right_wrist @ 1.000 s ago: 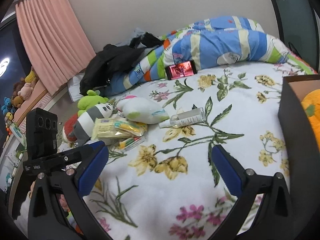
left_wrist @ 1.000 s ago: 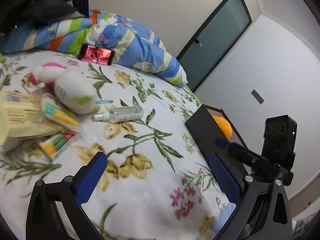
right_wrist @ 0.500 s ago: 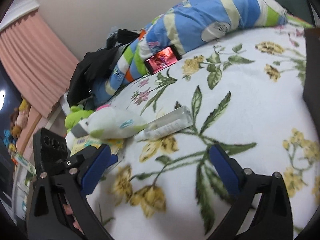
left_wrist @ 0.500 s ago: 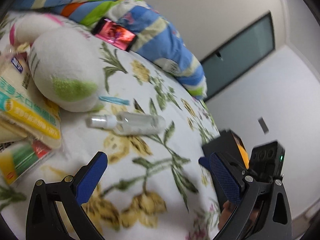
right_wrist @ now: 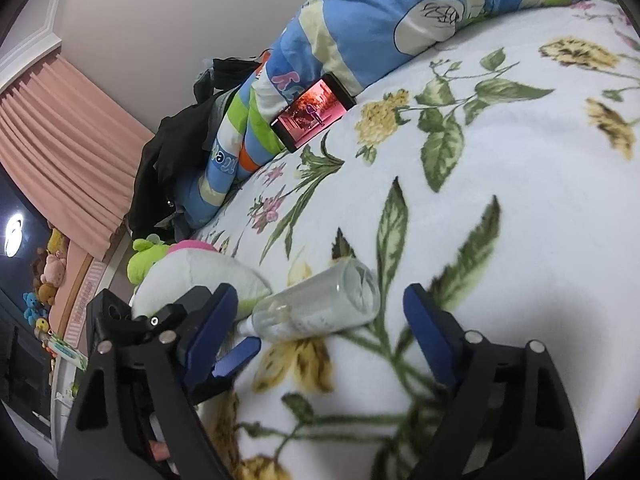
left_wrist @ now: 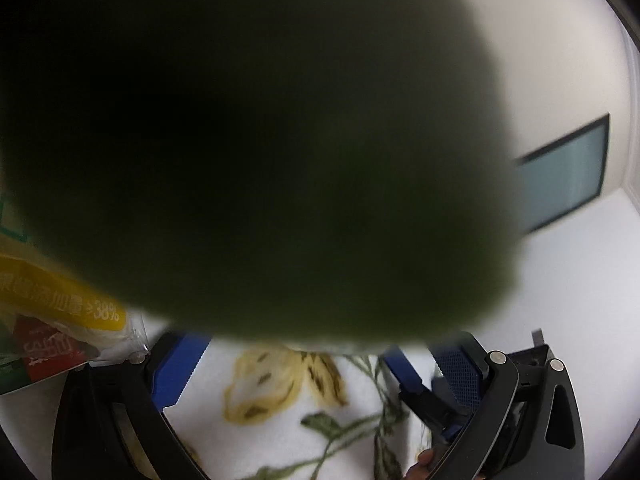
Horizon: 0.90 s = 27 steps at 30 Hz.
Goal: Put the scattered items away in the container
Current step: 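Close both grippers around the clear spray bottle and lift it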
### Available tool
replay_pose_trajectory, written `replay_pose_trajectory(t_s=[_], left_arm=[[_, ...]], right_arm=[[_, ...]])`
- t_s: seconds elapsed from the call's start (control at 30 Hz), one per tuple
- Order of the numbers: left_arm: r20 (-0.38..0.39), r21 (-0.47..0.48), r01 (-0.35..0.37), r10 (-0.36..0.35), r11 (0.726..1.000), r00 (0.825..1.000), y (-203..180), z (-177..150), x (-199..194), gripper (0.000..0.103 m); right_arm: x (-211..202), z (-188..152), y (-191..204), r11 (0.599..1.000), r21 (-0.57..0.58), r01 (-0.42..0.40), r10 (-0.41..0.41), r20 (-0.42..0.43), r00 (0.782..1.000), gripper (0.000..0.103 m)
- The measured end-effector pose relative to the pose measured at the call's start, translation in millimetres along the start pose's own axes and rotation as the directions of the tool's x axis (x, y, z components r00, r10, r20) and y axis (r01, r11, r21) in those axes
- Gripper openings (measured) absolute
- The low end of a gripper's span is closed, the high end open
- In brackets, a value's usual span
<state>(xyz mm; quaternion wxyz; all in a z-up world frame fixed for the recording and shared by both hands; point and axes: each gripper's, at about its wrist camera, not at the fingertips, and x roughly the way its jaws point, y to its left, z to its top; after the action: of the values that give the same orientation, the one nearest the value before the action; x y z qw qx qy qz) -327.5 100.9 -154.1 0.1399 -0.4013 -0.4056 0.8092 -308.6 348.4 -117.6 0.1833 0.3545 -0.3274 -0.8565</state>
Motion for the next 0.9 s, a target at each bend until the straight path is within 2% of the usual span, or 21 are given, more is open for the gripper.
replay_pose_trajectory(t_s=[0.3, 0.37, 0.47, 0.5, 0.53, 0.57, 0.6, 0.9], left_arm=[[0.068, -0.029, -0.086, 0.088, 0.996, 0.994, -10, -1, 12, 0.102], [0.093, -0.051, -0.081, 0.085, 0.995, 0.992, -10, -1, 13, 0.102], [0.125, -0.060, -0.078, 0.085, 0.995, 0.988, -11, -2, 14, 0.102], [0.135, -0.060, -0.091, 0.099, 0.994, 0.986, -12, -3, 15, 0.094], [0.138, -0.062, -0.116, 0.124, 0.991, 0.983, -11, -4, 16, 0.067], [0.137, -0.081, -0.135, 0.145, 0.988, 0.980, -7, -6, 18, 0.054], [0.140, -0.102, -0.129, 0.142, 0.986, 0.980, -2, -7, 19, 0.052], [0.121, -0.131, -0.089, 0.105, 0.987, 0.987, -4, -11, 7, 0.049]], right_arm=[[20, 7, -8, 0.999, 0.016, -0.039, 0.039, 0.000, 0.999, 0.074], [23, 7, -8, 0.999, 0.007, -0.037, 0.037, 0.000, 0.999, 0.069], [24, 6, -11, 0.999, 0.010, -0.036, 0.036, 0.001, 0.999, 0.055], [24, 5, -13, 0.999, 0.015, -0.031, 0.031, 0.003, 1.000, 0.050], [24, 5, -15, 0.999, 0.024, -0.030, 0.030, 0.004, 1.000, 0.048], [24, 5, -17, 0.999, 0.033, -0.035, 0.035, 0.006, 0.999, 0.048], [23, 5, -18, 0.999, 0.035, -0.036, 0.036, 0.006, 0.999, 0.045], [12, -2, -11, 0.999, 0.048, -0.024, 0.023, 0.018, 1.000, 0.045]])
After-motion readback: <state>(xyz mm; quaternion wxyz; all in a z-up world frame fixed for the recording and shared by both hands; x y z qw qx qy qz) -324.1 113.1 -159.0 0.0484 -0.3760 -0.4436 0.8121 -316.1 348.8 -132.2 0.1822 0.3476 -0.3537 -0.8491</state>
